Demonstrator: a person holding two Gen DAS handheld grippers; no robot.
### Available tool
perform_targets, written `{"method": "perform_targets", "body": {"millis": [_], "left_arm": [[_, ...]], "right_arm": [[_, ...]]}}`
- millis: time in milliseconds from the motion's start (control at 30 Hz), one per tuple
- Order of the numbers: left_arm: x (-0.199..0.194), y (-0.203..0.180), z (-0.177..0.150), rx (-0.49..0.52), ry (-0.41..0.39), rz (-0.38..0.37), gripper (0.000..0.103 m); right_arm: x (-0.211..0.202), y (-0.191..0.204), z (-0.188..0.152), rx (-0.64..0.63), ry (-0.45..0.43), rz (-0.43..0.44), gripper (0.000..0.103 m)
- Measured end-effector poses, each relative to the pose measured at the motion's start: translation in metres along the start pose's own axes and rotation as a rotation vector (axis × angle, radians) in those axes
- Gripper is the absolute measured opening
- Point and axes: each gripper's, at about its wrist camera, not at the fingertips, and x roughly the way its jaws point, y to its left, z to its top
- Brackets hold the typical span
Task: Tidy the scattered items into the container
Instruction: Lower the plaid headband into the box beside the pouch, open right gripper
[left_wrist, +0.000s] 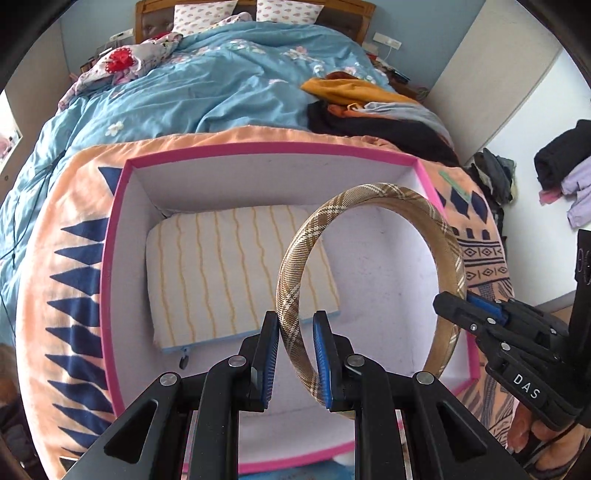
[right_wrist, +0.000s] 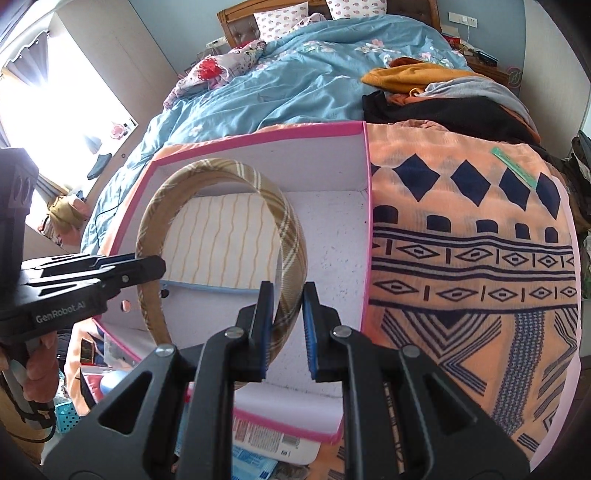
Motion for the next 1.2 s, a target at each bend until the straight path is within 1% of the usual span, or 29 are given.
{"method": "perform_targets", "body": {"millis": [233, 600, 800, 1067, 1200], "left_arm": [[0.017, 0.000, 0.007, -0.002, 0.007, 0.037, 0.019], [0.038, 0.005, 0.017, -0.016, 0.020, 0.051, 0.019], [0.053, 0.009, 0.021, -0.029, 0.042, 0.061, 0.019], [0.073, 0.014, 0.024, -0.045, 0.080, 0.068, 0.019], [0.079, 0.014, 0.026, -0.052, 0.094, 0.065, 0.019]], "right_arm": [[0.016, 0.003, 0.010, -0.038, 0.017, -0.057, 0.017], [0.045, 0.006, 0.019, -0.085, 0.063, -0.135, 0.017], [0.056, 0.013, 0.026, -0.141, 0.075, -0.191, 0.017], [0.078, 0.026, 0.033, -0.261, 0.109, -0.317, 0.018], [0.089, 0.033, 0.034, -0.339, 0.120, -0.399, 0.022]]}}
